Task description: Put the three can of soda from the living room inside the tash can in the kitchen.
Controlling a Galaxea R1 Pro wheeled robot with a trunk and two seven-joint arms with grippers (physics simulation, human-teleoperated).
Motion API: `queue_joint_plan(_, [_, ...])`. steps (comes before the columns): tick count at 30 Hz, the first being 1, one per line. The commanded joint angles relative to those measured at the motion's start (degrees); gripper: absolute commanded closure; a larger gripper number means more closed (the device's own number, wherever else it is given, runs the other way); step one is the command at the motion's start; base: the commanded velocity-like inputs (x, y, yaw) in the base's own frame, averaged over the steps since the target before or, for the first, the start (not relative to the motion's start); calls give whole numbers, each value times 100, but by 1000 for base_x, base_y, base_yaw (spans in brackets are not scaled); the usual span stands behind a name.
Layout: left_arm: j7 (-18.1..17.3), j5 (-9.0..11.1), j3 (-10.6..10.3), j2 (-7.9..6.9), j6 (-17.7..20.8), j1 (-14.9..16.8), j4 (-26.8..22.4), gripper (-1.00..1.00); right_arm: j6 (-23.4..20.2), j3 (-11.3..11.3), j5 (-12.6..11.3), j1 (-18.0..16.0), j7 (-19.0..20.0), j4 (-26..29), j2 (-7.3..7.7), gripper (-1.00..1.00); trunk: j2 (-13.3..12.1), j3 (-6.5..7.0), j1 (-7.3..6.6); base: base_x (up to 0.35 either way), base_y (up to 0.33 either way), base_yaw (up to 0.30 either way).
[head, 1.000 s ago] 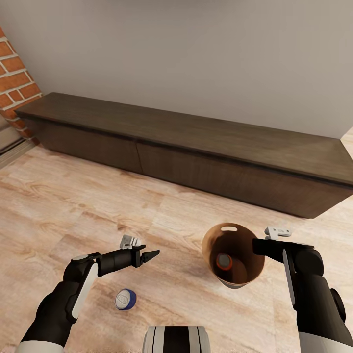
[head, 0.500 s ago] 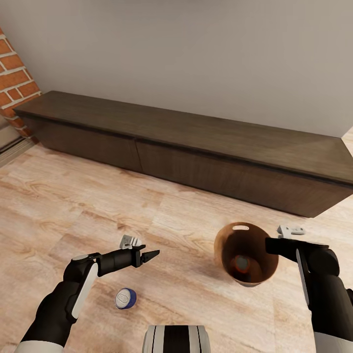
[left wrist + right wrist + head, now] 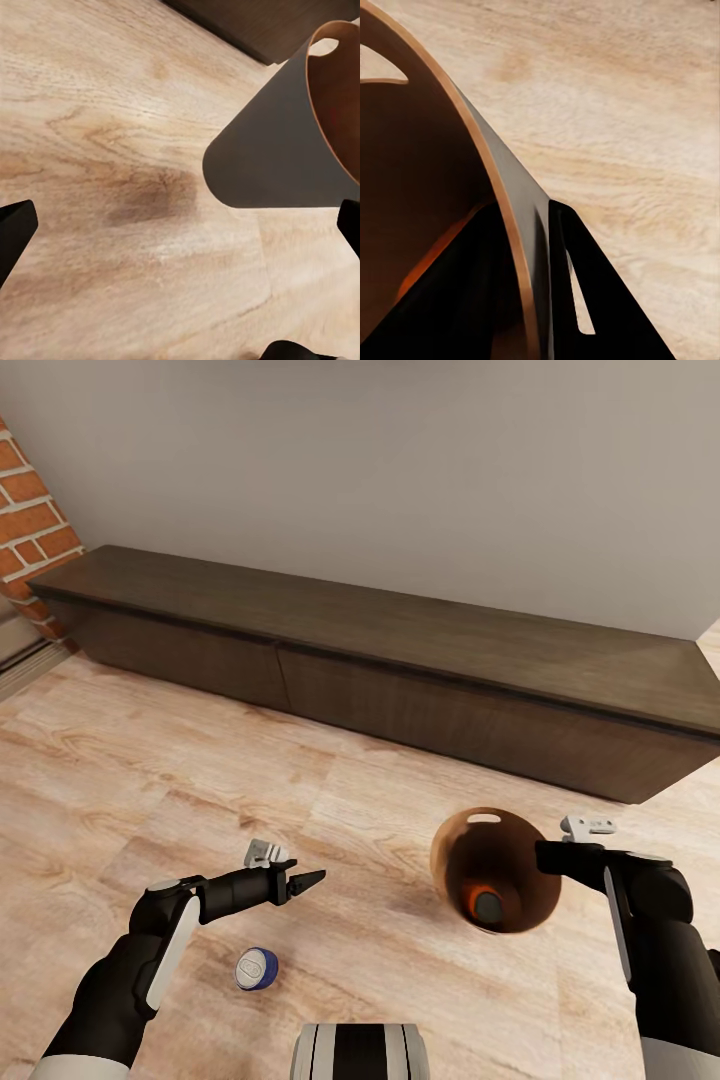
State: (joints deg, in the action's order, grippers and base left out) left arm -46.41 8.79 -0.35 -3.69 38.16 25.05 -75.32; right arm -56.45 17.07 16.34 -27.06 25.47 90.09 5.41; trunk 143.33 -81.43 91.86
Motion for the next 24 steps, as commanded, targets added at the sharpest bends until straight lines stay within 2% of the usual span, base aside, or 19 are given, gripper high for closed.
queue_joint_plan(1, [0, 0, 0, 0, 1, 0, 0, -100, -12, -2, -86, -1, 1, 2, -5, 100, 0, 0, -1, 0, 0, 0])
queue_joint_plan(24, [9, 0, -8, -12, -1, 0, 0, -100, -76, -46, -87, -1, 11, 0, -35, 100, 0, 0, -1, 9, 0, 0])
